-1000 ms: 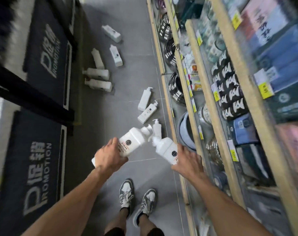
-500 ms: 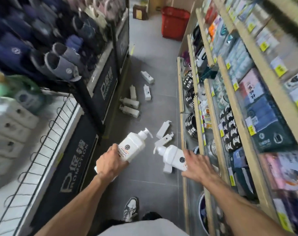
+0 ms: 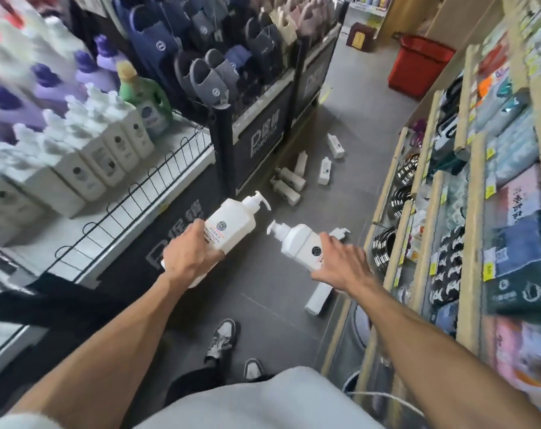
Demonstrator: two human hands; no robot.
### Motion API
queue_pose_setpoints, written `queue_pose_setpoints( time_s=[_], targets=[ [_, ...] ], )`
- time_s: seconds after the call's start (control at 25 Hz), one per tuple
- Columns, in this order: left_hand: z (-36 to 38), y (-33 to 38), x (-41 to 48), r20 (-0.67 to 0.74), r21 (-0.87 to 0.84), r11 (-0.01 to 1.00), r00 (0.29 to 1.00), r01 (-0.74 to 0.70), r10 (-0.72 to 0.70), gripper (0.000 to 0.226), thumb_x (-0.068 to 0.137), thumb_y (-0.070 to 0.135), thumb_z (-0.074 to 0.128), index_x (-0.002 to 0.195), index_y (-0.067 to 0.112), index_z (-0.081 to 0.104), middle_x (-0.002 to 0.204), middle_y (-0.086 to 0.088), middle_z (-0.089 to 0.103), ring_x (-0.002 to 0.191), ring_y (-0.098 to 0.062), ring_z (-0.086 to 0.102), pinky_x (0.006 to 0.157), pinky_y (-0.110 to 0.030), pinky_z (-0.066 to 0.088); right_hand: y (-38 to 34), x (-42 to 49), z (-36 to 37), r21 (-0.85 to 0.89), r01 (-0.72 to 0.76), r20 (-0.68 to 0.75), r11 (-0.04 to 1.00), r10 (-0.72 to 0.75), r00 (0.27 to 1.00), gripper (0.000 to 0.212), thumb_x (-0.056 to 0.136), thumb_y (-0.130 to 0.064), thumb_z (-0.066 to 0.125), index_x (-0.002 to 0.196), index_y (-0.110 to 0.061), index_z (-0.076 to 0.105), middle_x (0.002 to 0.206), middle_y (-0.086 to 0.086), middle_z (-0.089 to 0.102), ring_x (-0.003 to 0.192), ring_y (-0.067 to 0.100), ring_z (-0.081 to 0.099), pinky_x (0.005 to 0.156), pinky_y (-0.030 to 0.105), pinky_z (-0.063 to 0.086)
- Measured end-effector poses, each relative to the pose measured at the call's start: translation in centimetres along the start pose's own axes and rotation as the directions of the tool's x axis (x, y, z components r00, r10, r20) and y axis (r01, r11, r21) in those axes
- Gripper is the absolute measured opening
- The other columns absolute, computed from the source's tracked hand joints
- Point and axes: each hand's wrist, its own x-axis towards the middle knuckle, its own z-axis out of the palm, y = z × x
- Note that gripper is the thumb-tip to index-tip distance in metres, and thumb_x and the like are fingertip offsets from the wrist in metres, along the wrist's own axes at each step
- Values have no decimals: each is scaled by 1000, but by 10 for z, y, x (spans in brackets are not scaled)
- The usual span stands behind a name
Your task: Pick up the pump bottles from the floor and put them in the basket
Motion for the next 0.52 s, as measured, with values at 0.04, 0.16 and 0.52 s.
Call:
queue_pose_setpoints(
  time_s=[0.04, 0.16, 0.52],
  targets=[
    [-2, -5, -13, -23, -3, 999, 999, 35, -35, 48, 68, 41, 76, 97, 23, 42, 88, 3, 59, 73, -22, 56, 64, -36, 48, -3, 1, -1, -19, 41, -6, 999, -41, 999, 66, 68, -51, 68, 118, -17, 40, 114, 5, 63, 95, 36, 68, 70, 38, 40],
    [-9, -26, -58, -92, -38, 984, 980, 175, -178, 49, 69, 40, 77, 98, 22, 41, 86, 5, 55, 71, -20, 52, 64, -35, 43, -21, 1, -4, -65, 174, -6, 983, -175, 985, 64, 68, -49, 69, 114, -17, 40, 109, 5, 63, 92, 36, 67, 69, 37, 37],
    [-31, -124, -183, -206, -125, 864, 839, 487, -503, 52, 65, 50, 75, 96, 26, 42, 81, 6, 59, 68, -21, 58, 60, -33, 42, -117, -7, -4, -104, 460, 46, 882, -458, 888, 63, 64, -54, 68, 108, -22, 36, 105, 1, 61, 92, 33, 67, 72, 38, 42]
  ],
)
